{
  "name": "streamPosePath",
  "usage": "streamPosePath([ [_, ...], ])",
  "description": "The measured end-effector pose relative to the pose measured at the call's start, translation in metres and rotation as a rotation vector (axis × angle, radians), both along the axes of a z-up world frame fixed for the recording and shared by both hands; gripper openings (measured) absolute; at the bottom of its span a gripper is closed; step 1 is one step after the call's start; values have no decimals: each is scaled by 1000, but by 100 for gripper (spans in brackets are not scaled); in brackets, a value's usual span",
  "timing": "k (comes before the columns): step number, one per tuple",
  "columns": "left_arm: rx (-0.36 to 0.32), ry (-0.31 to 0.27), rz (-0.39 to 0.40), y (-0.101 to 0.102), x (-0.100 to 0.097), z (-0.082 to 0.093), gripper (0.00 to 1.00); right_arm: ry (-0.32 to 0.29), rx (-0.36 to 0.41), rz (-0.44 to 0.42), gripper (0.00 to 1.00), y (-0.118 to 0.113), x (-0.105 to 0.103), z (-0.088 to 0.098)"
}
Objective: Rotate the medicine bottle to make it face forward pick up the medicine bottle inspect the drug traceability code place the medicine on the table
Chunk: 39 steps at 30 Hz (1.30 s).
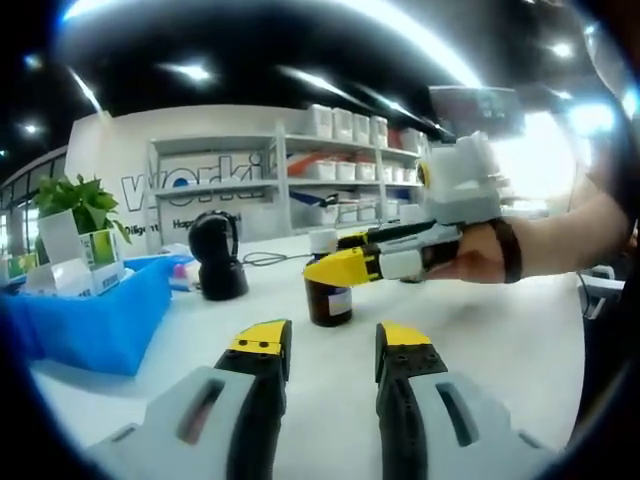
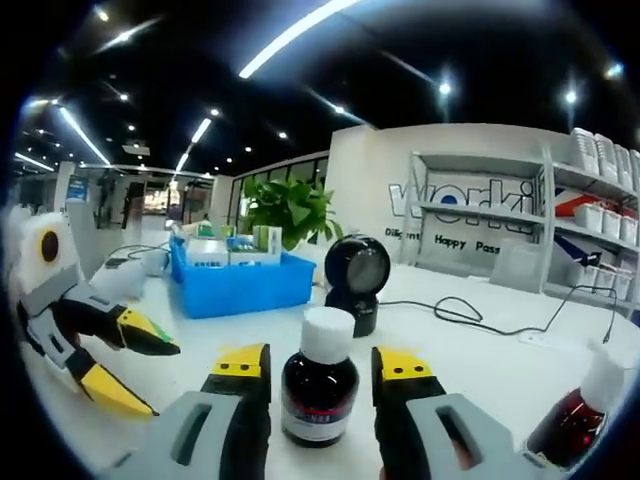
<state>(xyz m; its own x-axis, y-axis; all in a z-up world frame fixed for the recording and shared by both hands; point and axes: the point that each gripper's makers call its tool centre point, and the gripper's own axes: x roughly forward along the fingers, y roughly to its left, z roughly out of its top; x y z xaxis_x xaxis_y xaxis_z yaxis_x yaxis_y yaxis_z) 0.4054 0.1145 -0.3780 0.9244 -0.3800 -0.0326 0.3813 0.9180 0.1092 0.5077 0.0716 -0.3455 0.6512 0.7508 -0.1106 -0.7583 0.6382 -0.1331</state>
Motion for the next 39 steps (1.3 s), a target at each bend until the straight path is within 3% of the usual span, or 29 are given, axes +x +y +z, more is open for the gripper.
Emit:
streamPosePath([
  [6,5,-2,6,1,1,0,25,-9,21,-34,34,-15,-4,37],
  [13,8,-9,3,0,0,1,25,2,81,3,34,-39,-19,85],
  [20,2,-14,4,1,0,2,25,-113,8,0,34,-76,-22,128],
  [25,-4,-16,8,2,0,2,25,-156,26,-12,34,-112,-24,166],
  [30,-25,-28,26,7,1,6,25,-208,25,-55,33,-148,-25,188],
  [33,-21,-21,28,7,2,4,25,-282,26,-130,27,-176,-24,202],
  [39,-6,-10,27,7,4,1,25,-275,14,-164,29,-217,-28,201],
])
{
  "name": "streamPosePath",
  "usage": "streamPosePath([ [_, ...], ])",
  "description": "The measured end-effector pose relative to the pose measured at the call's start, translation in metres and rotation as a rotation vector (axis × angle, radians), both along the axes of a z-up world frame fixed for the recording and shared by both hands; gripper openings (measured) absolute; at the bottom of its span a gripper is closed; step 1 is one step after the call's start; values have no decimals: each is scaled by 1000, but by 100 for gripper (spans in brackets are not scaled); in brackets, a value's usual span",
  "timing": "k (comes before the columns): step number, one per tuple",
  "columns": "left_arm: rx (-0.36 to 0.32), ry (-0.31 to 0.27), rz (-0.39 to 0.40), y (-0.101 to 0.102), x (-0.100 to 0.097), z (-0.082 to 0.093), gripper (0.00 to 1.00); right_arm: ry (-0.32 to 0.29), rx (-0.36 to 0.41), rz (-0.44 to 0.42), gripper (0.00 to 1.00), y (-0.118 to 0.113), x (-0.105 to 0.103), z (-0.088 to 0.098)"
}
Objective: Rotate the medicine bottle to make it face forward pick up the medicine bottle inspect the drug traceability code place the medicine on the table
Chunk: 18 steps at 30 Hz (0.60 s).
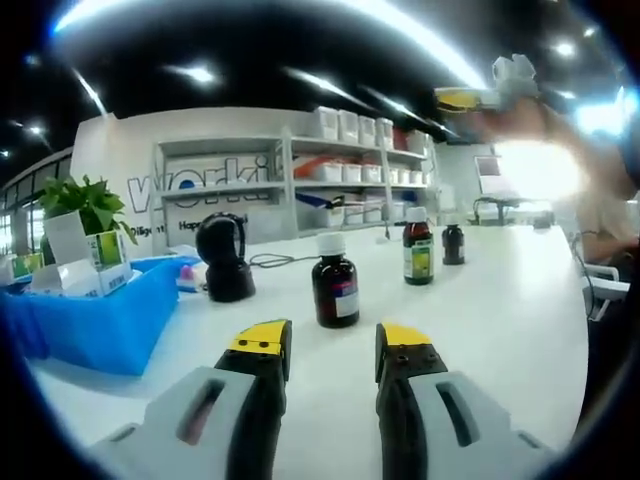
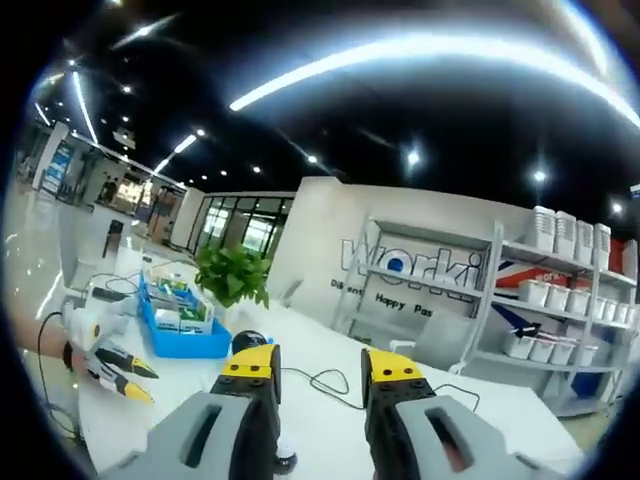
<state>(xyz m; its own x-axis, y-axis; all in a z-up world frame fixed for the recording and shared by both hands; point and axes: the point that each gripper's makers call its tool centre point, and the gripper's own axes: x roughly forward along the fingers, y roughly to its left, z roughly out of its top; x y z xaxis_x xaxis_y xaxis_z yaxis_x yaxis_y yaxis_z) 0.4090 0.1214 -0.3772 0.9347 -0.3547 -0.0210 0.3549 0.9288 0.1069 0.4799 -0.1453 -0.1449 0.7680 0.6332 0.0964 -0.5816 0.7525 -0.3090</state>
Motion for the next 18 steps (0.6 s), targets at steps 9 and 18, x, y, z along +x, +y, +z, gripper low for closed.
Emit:
streamPosePath([
  [9,-95,-50,1,7,-4,17,25,-20,-59,-3,33,-47,-14,-14],
  [18,-97,-53,55,17,-1,18,26,74,9,-29,33,-89,-26,-48],
])
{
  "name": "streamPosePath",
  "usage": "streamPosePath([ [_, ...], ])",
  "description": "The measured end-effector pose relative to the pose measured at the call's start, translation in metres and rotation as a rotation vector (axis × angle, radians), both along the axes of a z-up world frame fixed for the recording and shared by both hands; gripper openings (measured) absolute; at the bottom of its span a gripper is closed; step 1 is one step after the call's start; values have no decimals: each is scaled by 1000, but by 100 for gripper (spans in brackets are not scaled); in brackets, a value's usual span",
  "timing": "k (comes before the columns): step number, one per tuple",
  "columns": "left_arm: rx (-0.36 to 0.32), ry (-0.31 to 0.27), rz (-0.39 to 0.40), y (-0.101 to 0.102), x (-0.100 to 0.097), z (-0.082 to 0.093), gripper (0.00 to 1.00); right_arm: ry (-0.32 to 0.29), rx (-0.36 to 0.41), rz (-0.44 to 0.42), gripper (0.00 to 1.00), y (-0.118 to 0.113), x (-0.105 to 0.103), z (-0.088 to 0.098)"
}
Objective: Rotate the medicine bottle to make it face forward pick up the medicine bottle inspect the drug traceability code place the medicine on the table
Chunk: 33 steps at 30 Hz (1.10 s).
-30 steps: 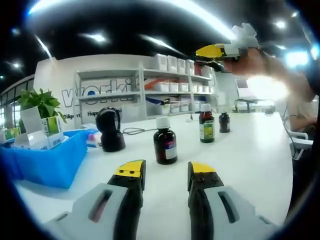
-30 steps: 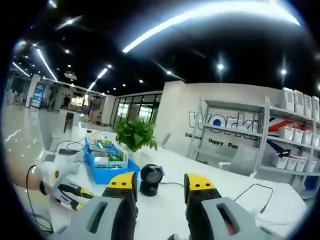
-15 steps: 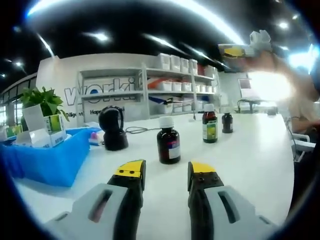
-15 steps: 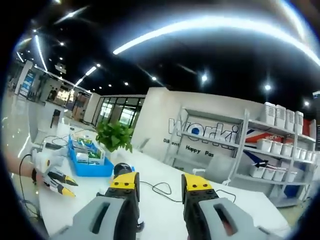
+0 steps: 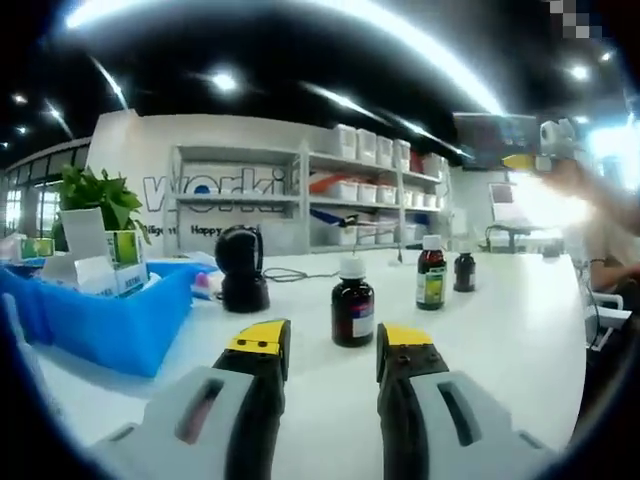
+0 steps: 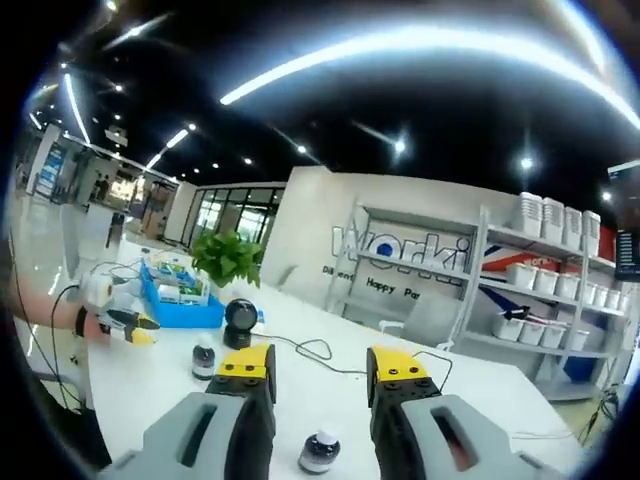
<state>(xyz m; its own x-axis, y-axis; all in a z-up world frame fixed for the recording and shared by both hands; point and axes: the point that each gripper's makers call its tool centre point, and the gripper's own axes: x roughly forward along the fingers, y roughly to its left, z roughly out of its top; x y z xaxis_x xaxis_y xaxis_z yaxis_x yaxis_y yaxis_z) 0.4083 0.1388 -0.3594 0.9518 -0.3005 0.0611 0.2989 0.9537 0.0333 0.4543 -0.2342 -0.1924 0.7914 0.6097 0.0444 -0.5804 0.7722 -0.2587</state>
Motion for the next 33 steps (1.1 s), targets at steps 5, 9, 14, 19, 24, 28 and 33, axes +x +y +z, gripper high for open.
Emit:
streamPosePath([
  [5,74,-17,-10,0,3,0,27,-12,28,-37,32,-17,-13,-15],
  [9,60,-6,-29,-3,3,-1,27,-15,38,-41,31,-23,-30,-30],
  [14,37,0,-49,-10,-1,0,26,28,64,-56,31,-34,-34,-54],
  [19,44,10,-36,-12,-1,-2,30,22,122,-51,31,-40,-40,-63],
  [24,34,13,-43,-20,-7,0,29,44,143,-66,31,-43,-35,-88],
  [28,27,10,-50,-21,-9,0,29,45,192,-59,31,-48,-29,-95],
  [33,35,8,-58,-22,-10,0,29,44,196,-74,31,-55,-21,-101],
])
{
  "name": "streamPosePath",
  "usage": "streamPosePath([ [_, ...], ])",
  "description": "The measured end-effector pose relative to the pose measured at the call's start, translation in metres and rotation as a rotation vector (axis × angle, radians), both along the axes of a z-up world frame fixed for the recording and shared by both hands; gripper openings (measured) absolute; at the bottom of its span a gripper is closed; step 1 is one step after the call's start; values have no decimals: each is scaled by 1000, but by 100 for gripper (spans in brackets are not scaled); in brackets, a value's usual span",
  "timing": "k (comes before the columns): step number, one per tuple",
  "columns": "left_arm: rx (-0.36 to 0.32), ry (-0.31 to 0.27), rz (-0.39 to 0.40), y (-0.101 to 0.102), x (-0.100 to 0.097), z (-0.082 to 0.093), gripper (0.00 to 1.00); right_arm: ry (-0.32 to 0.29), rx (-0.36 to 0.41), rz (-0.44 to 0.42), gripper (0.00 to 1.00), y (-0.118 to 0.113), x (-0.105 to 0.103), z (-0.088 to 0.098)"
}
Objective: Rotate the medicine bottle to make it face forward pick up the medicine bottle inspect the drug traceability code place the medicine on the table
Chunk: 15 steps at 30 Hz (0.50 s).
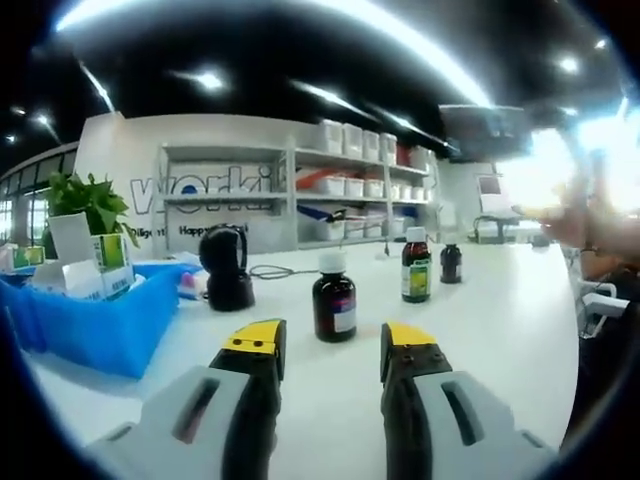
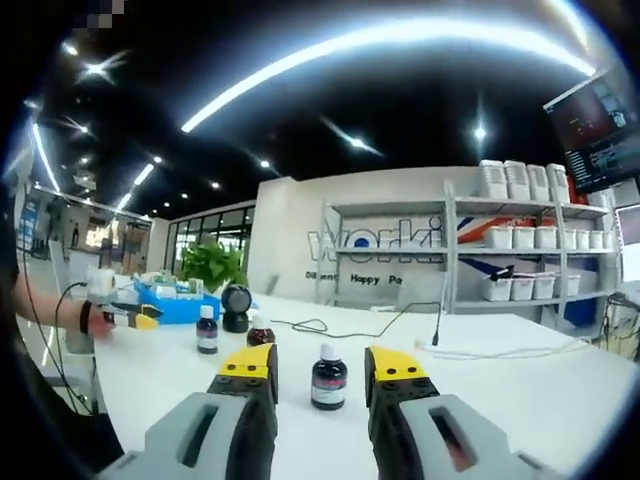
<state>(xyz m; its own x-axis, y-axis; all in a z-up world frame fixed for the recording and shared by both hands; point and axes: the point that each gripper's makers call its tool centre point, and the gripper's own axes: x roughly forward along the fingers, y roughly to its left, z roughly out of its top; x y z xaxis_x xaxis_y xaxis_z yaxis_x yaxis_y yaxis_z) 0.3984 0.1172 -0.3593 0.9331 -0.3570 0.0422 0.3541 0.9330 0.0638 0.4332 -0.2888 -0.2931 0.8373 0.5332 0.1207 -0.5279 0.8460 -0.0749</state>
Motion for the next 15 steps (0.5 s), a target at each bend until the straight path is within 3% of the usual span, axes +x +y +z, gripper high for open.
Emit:
streamPosePath([
  [4,-9,22,-6,-1,-1,-4,28,27,4,15,31,2,7,-14],
  [10,45,34,-43,-10,-3,-9,29,56,0,14,32,1,19,-36],
  [15,-24,42,-4,0,-1,-6,23,83,61,45,31,10,28,-50],
])
